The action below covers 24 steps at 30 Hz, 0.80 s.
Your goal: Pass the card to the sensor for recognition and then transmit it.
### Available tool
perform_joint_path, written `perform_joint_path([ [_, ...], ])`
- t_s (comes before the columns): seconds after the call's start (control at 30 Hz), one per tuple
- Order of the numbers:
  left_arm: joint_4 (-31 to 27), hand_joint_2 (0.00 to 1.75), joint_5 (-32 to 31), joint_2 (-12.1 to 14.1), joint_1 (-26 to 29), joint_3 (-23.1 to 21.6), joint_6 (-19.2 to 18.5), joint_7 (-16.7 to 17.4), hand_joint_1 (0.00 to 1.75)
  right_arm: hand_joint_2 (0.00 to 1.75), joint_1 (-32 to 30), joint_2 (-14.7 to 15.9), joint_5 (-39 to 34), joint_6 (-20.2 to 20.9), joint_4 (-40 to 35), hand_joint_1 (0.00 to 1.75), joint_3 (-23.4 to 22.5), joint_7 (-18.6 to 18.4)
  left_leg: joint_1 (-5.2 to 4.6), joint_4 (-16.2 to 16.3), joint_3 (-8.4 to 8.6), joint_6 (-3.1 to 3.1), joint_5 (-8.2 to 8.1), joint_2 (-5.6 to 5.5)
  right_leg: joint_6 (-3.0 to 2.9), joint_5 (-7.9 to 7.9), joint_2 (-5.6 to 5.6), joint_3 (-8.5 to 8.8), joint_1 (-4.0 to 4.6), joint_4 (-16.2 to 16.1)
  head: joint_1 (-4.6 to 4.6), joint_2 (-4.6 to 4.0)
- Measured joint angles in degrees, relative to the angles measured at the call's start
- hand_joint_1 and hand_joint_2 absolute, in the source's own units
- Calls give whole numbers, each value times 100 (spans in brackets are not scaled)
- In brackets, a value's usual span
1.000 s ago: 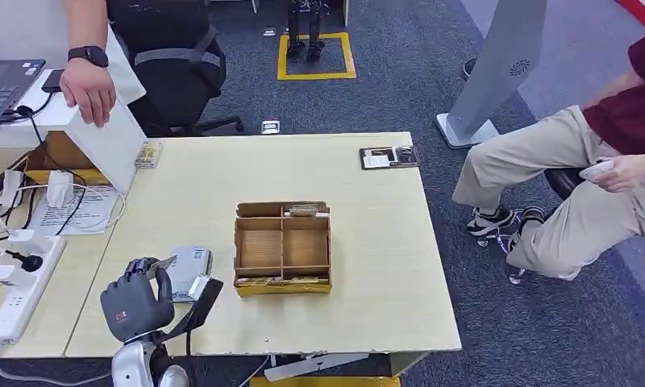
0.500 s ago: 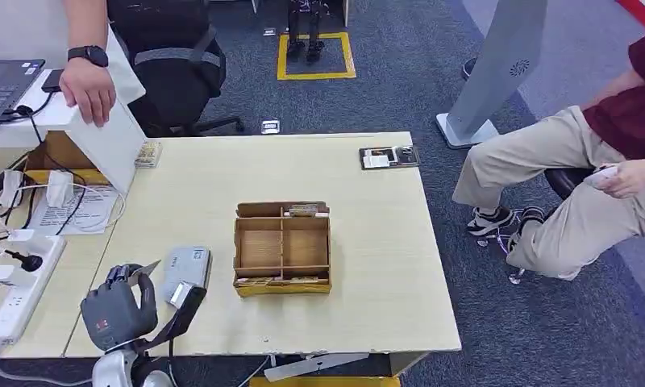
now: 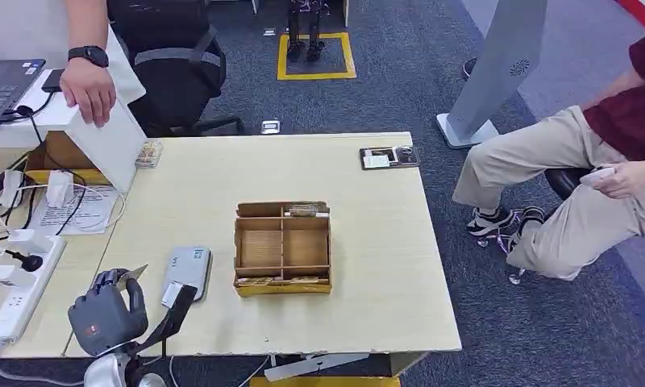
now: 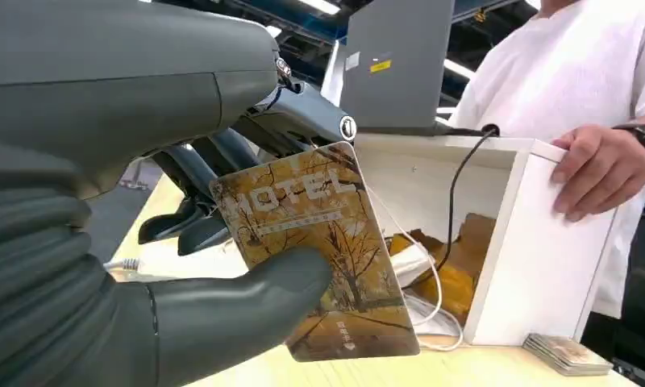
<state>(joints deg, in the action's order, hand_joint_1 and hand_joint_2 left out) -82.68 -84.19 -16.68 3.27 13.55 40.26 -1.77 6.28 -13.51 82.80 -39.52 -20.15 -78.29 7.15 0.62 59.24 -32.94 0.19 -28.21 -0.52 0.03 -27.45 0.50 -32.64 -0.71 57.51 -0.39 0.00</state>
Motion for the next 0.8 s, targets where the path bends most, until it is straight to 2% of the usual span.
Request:
perform_joint_path([
  [0.4, 232, 175, 343, 0, -6, -7, -2, -234, 175, 175, -1, 0, 0, 2, -26, 0, -7, 0, 0, 0, 0, 0, 0, 0, 0, 0, 0, 0, 0, 0, 2, 0],
  [0.8, 747, 175, 308, 31, -32, -170, -2, -27, 175, 175, -1, 0, -2, 2, -31, 0, -9, 7, 0, 0, 1, 0, 0, 1, 0, 0, 1, -2, 0, 0, 0, 0],
])
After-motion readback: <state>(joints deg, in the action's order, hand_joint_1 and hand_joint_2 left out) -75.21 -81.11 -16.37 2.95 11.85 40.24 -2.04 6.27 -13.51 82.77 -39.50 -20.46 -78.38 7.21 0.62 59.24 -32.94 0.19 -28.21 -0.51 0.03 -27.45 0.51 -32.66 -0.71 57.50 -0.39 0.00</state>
